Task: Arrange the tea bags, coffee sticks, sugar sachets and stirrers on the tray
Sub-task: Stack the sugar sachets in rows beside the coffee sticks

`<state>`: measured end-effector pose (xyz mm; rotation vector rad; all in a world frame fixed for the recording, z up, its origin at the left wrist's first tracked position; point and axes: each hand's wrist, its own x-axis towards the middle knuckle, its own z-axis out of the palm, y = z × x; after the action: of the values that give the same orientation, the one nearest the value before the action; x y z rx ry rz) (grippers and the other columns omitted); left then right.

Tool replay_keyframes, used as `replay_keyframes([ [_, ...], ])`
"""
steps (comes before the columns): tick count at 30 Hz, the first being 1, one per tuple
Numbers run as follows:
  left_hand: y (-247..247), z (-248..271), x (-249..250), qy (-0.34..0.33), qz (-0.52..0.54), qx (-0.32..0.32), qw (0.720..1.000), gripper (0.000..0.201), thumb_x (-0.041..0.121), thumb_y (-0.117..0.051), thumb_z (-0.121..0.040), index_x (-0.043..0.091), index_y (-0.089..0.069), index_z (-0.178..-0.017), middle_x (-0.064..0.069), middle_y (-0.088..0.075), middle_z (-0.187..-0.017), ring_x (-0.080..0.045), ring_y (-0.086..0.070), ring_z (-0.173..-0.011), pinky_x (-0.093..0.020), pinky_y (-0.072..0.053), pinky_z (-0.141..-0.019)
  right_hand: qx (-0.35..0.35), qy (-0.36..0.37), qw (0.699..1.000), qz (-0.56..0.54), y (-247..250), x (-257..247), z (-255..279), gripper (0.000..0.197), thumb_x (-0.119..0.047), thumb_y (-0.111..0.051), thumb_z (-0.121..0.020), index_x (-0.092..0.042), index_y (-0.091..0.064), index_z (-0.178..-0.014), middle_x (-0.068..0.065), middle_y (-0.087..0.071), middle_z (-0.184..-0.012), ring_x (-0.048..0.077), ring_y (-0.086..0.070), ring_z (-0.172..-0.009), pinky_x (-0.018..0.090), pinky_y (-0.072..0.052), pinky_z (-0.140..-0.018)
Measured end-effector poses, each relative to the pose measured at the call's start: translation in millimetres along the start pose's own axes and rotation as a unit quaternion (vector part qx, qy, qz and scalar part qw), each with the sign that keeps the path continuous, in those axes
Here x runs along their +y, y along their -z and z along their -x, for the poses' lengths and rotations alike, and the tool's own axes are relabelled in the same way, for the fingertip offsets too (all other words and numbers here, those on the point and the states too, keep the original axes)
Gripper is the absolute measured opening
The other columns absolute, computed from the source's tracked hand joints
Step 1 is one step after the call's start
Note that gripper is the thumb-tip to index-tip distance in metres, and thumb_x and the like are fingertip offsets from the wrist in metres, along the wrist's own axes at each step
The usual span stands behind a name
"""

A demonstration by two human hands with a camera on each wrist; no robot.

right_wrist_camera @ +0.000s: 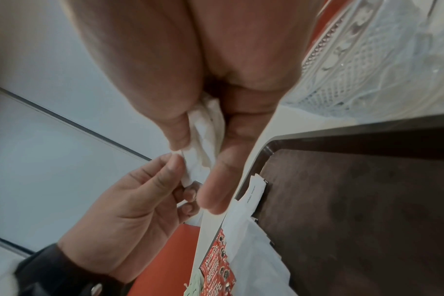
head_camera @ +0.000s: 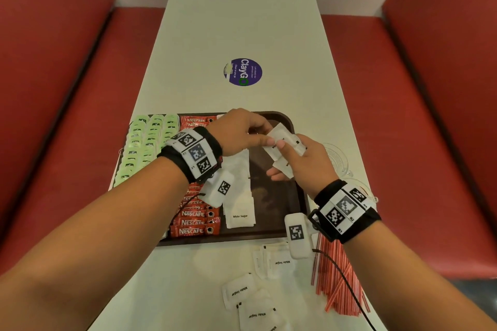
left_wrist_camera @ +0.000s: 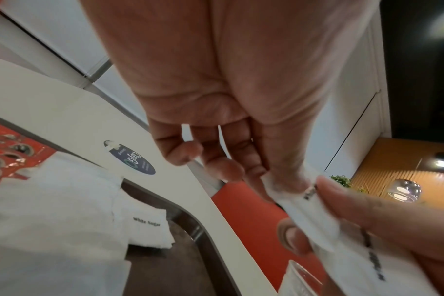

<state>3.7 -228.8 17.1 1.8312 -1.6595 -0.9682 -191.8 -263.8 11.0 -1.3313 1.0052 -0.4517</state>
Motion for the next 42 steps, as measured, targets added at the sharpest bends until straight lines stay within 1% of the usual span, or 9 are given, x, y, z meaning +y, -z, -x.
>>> replay_keyframes([
  [5, 4, 1, -3, -0.01, -0.025, 0.023, 0.999, 0.014, 0.031, -0.069, -0.092, 0.022, -0.073, -0.101, 0.007, -0.071, -0.09, -0.012, -0.062, -0.083, -0.023, -0.048, -0.075, -0.01, 0.002, 1.0, 0.022, -4, 1, -2, 0.012, -0.022, -0.057, -0.102, -0.012, -0.06, -0.109, 0.023, -0.069, -0.092, 0.037, -0.072, -0.066, 0.04, -0.061, -0.055],
  [8, 11, -10, -9, -0.002, -0.031, 0.097, 0.995, 0.015, 0.029, -0.068, -0.093, 0.017, -0.071, -0.101, 0.001, -0.07, -0.091, -0.019, -0.062, -0.086, -0.03, -0.047, -0.078, -0.003, -0.013, 1.0, 0.018, -3, 3, -5, 0.01, -0.012, -0.054, -0.101, -0.003, -0.059, -0.106, 0.027, -0.062, -0.087, 0.035, -0.069, -0.061, 0.039, -0.06, -0.053],
  [11, 17, -27, -22, 0.058, -0.07, 0.15, 0.984, 0.015, 0.031, -0.066, -0.094, 0.019, -0.071, -0.102, 0.004, -0.066, -0.089, -0.019, -0.06, -0.085, -0.027, -0.041, -0.075, -0.005, -0.024, 0.999, 0.03, -1, 6, -6, 0.015, -0.002, -0.047, -0.099, 0.0, -0.059, -0.108, 0.023, -0.062, -0.089, 0.038, -0.071, -0.07, 0.047, -0.063, -0.069],
  [13, 15, -37, -32, 0.09, -0.124, 0.114, 0.982, 0.017, 0.031, -0.065, -0.094, 0.02, -0.072, -0.106, 0.002, -0.069, -0.097, -0.018, -0.06, -0.092, -0.026, -0.04, -0.078, -0.013, -0.024, 0.999, 0.047, 1, 7, -4, 0.021, 0.0, -0.044, -0.098, -0.001, -0.06, -0.111, 0.02, -0.065, -0.091, 0.038, -0.074, -0.079, 0.049, -0.062, -0.079],
  [17, -1, -50, -43, 0.121, -0.204, 0.038, 0.971, 0.024, 0.031, -0.065, -0.095, 0.021, -0.071, -0.115, -0.001, -0.069, -0.114, -0.021, -0.061, -0.104, -0.028, -0.044, -0.084, -0.031, -0.017, 0.997, 0.072, 5, 8, -2, 0.026, 0.001, -0.043, -0.097, -0.004, -0.059, -0.117, 0.023, -0.064, -0.105, 0.03, -0.075, -0.082, 0.04, -0.063, -0.078],
  [26, -9, -63, -48, 0.169, -0.259, 0.02, 0.951, 0.023, 0.038, -0.071, -0.089, 0.028, -0.072, -0.109, 0.004, -0.07, -0.112, -0.021, -0.063, -0.102, -0.038, -0.053, -0.091, -0.037, -0.012, 0.995, 0.091, 13, 13, -2, 0.027, 0.0, -0.045, -0.097, -0.006, -0.059, -0.12, 0.019, -0.064, -0.111, 0.027, -0.076, -0.082, 0.04, -0.063, -0.078],
  [31, -13, -71, -36, 0.118, -0.257, 0.039, 0.958, 0.022, 0.033, -0.066, -0.092, 0.027, -0.068, -0.113, -0.002, -0.061, -0.119, -0.023, -0.058, -0.108, -0.036, -0.048, -0.091, -0.033, -0.009, 0.995, 0.093, 13, 14, -3, 0.025, -0.002, -0.047, -0.097, -0.01, -0.06, -0.117, 0.018, -0.065, -0.108, 0.026, -0.076, -0.083, 0.042, -0.063, -0.079],
  [36, -28, -77, -27, 0.076, -0.311, -0.064, 0.945, 0.03, 0.028, -0.054, -0.1, 0.032, -0.063, -0.129, -0.007, -0.043, -0.13, -0.033, -0.057, -0.107, -0.039, -0.049, -0.094, -0.024, -0.001, 0.99, 0.136, 13, 17, -4, 0.021, -0.013, -0.058, -0.097, -0.018, -0.061, -0.117, 0.015, -0.068, -0.11, 0.032, -0.073, -0.094, 0.048, -0.063, -0.077],
  [42, -27, -73, -30, 0.062, -0.316, -0.064, 0.944, 0.031, 0.026, -0.058, -0.099, 0.03, -0.063, -0.129, -0.006, -0.041, -0.131, -0.031, -0.057, -0.106, -0.037, -0.048, -0.094, -0.033, -0.027, 0.996, 0.083, 17, 8, 1, 0.016, -0.017, -0.061, -0.099, -0.017, -0.06, -0.115, 0.014, -0.072, -0.099, 0.03, -0.076, -0.073, 0.043, -0.063, -0.065],
])
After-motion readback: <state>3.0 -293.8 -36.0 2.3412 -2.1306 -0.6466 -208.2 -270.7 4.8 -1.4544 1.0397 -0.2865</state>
